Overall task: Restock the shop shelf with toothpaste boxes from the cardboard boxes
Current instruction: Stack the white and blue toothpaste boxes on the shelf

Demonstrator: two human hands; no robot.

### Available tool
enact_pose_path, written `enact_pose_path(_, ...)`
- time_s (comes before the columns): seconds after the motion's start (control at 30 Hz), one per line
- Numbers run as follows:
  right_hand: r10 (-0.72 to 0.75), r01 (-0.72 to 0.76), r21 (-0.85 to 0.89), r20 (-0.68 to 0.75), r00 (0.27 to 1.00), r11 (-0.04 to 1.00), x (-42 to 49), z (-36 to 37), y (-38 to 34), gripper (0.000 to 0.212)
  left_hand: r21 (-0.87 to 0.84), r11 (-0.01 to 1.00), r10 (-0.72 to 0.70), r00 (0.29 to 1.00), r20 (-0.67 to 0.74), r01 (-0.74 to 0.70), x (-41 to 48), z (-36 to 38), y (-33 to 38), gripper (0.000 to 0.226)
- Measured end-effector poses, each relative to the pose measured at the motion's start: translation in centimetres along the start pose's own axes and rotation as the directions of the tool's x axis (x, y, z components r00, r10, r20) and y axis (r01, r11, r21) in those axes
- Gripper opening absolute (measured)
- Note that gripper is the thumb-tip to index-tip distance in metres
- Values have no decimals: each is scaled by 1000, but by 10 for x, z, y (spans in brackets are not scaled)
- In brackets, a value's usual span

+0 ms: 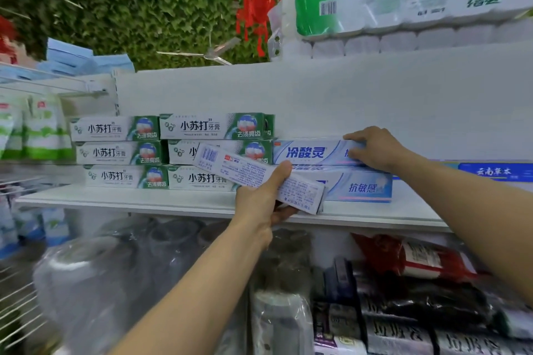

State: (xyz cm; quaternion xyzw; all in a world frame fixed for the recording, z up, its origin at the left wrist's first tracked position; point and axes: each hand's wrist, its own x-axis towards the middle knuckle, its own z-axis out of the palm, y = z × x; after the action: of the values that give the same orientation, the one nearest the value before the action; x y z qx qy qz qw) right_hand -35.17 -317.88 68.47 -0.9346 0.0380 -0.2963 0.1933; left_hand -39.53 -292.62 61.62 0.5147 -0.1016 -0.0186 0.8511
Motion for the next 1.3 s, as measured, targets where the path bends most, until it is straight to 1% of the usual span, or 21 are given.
enact_pose_path(0.03, 29, -27, -45, 52, 998, 999, 2, -2, -2, 51, 0, 1000, 0, 1000, -7, 0, -1, 1, 0, 53)
enact_pose_path(0.1, 88, -46, -258, 155, 984, 965, 3, -8, -7, 63, -5, 1000, 0, 1000, -21, -1, -2, 2, 0, 54)
enact_pose_path(0.17, 19, 35, -368, 143, 990, 929, -5, -12, -17, 65, -10, 1000, 5, 999, -34, -5, -5, 4, 1, 53)
enact_pose_path(0.23, -165, 168, -239, 33, 986, 956, -24, -12, -34, 61, -18, 1000, 12, 999, -49, -13, -8, 7, 3, 52)
enact_pose_path(0.27, -287, 285, -88, -18, 958, 955, -37, -12, -45, 53, -23, 999, 21, 998, -59, -22, -9, 8, 4, 52)
enact_pose_path(0.3, -402, 403, 102, -33, 915, 909, -51, -10, -55, 41, -27, 999, 32, 997, -70, -34, -10, 10, 4, 53)
enact_pose_path(0.33, -503, 493, 239, -20, 864, 837, -67, -9, -66, 28, -25, 999, 43, 996, -79, -45, -10, 12, 4, 56)
enact_pose_path(0.37, -563, 535, 273, 33, 826, 800, -83, -7, -75, 23, -21, 998, 49, 995, -87, -51, -10, 14, 4, 59)
enact_pose_path(0.4, -576, 540, 239, 116, 809, 807, -97, -4, -81, 27, -25, 998, 51, 994, -96, -54, -11, 16, 4, 63)
enact_pose_path(0.43, -562, 537, 173, 168, 810, 826, -106, 1, -83, 44, -36, 998, 51, 993, -103, -55, -13, 18, 4, 65)
enact_pose_path(0.47, -546, 538, 97, 164, 821, 837, -111, 5, -82, 59, -43, 997, 55, 994, -99, -59, -14, 20, 2, 66)
enact_pose_path(0.5, -541, 536, 73, 122, 832, 841, -112, 7, -80, 64, -42, 997, 64, 995, -82, -67, -16, 21, 1, 64)
enact_pose_path(0.53, -530, 520, 120, 74, 845, 846, -113, 6, -77, 58, -25, 996, 81, 995, -57, -83, -19, 21, -1, 58)
enact_pose_path(0.6, -444, 421, 309, 7, 896, 853, -113, -7, -73, 38, 53, 991, 123, 992, 8, -123, -25, 21, -5, 47)
enact_pose_path(0.67, -316, 262, 463, 43, 948, 847, -112, -23, -66, 27, 116, 978, 164, 983, 76, -172, -30, 19, -7, 48)
enact_pose_path(0.77, -237, 95, 644, 137, 962, 759, -114, -37, -55, 22, 110, 975, 181, 975, 129, -195, -35, 19, -10, 51)
enact_pose_path(0.93, -150, 13, 675, 146, 978, 738, -114, -45, -41, 22, 76, 981, 174, 980, 97, -181, -39, 21, -12, 42)
enact_pose_path(1.0, -137, -22, 683, 178, 974, 730, -115, -46, -36, 30, 30, 987, 153, 985, 76, -155, -37, 22, -12, 43)
enact_pose_path(1.13, -139, -54, 663, 234, 962, 746, -126, -33, -45, 33, -37, 987, 163, 974, 160, -159, -35, 40, -15, 58)
enact_pose_path(1.23, -153, -31, 561, 277, 949, 827, -133, -25, -50, 33, -41, 969, 247, 961, 125, -244, -27, 48, -4, 61)
enact_pose_path(1.3, -160, 25, 548, 199, 967, 836, -130, -28, -49, 36, 62, 941, 325, 939, 108, -333, -23, 46, 12, 56)
